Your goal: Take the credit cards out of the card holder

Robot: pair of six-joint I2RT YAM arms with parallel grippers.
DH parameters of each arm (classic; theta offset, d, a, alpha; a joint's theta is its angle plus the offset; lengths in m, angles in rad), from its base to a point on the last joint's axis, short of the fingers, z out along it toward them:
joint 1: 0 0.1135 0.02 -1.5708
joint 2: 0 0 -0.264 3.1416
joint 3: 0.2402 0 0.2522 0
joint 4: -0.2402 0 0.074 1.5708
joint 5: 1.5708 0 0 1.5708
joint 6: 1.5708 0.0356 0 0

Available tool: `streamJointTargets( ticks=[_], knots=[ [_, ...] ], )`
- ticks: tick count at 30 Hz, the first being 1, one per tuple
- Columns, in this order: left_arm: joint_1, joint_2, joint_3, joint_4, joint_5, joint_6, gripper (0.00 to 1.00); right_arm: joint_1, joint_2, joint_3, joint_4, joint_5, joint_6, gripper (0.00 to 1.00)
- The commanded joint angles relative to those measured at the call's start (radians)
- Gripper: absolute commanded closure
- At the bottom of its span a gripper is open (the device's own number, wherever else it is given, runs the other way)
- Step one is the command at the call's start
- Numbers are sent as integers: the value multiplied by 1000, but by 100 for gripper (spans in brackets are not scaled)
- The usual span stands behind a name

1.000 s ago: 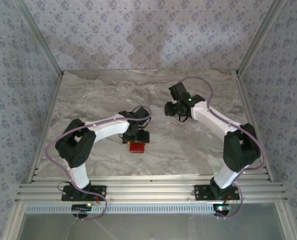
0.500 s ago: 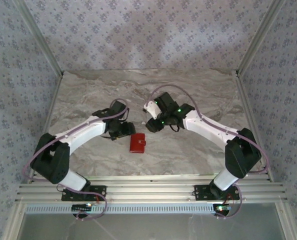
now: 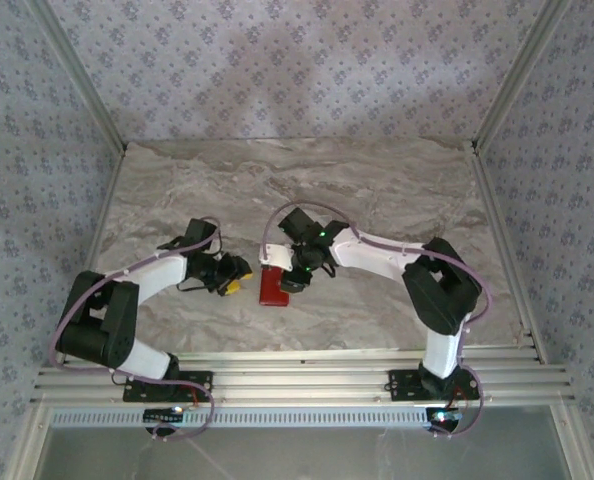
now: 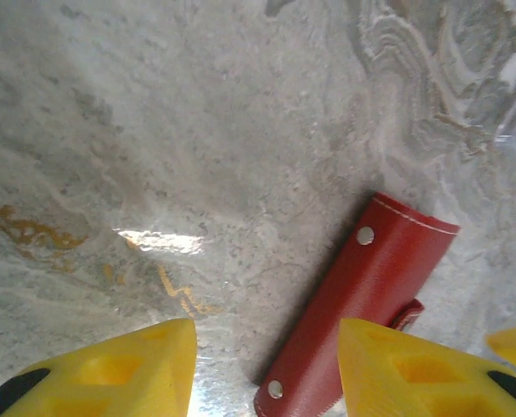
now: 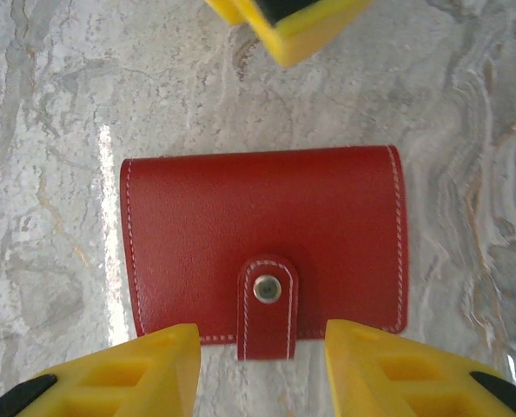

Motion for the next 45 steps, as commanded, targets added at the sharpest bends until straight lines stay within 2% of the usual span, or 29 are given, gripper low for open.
streamJointTargets(
  ticks=[1, 11, 17, 22, 38, 42, 43, 45],
  knots=[
    [20, -29, -17, 55, 85, -11, 53, 14, 50, 53, -38, -15, -46, 57],
    [23, -5, -44, 125, 147, -44, 56, 24, 135, 80, -61, 4, -71, 57],
    [19, 28, -53, 189, 197, -85, 60, 29, 142, 71, -48, 15, -78, 73],
    [-3, 43, -45, 218, 207, -111, 62, 29, 103, 23, 40, -3, -65, 79],
    [-70, 171, -48, 347, 220, -202, 65, 21, -61, -237, 433, -80, 6, 88],
    [-70, 162, -45, 303, 190, -182, 65, 12, -97, -285, 488, -68, 50, 88],
    [-70, 158, -42, 291, 182, -174, 65, 9, -109, -294, 491, -61, 66, 85],
    [-67, 141, -32, 250, 161, -160, 65, 2, -130, -301, 472, -36, 107, 74]
  ],
)
